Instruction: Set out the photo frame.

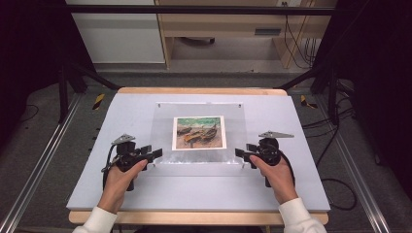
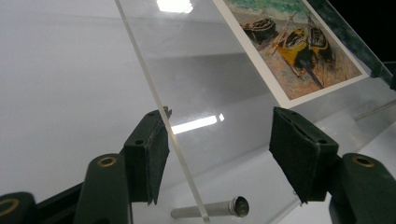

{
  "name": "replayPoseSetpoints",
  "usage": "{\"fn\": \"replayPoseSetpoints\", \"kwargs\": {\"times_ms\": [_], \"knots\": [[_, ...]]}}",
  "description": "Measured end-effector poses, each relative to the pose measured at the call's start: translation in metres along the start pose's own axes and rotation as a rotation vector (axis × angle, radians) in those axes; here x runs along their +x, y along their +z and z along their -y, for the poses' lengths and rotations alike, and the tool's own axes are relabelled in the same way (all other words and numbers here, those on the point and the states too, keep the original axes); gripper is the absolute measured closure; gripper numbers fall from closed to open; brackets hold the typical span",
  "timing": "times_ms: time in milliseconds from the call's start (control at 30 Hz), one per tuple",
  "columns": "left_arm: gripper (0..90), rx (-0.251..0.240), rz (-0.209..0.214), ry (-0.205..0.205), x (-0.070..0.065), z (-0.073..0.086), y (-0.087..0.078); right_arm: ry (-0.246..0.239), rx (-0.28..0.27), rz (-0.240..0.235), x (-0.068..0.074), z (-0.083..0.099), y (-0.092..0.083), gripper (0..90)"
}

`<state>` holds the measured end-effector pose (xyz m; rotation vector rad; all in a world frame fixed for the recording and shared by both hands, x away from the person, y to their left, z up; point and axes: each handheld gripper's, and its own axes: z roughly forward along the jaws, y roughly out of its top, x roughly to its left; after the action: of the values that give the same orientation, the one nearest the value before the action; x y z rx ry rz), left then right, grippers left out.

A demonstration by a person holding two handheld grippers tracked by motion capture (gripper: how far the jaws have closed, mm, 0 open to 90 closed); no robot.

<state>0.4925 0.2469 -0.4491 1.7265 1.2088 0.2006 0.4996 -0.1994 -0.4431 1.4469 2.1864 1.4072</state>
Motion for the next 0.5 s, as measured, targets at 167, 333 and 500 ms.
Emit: {"fn": "replayPoseSetpoints", "kwargs": {"times_ms": [167,333,500], "knots": [[38.3,-0.003,-0.004,-0.003,-0.0013,0.0009,-0.0007,0.007,-0.003,0.001,0.0008,0.0012,-0.001,37.9],[41.4,-0.013,0.002,-0.019,-0.0014,0.0038,-0.0036,-0.017,-0.02,-0.005,0.0011,0.0052,-0.0032,38.2],[42.7,-0.012,0.0,-0.008,-0.003,0.0048,-0.0058,-0.033,-0.028,-0.005,0.0024,0.0085,-0.0068,39.4]]}}
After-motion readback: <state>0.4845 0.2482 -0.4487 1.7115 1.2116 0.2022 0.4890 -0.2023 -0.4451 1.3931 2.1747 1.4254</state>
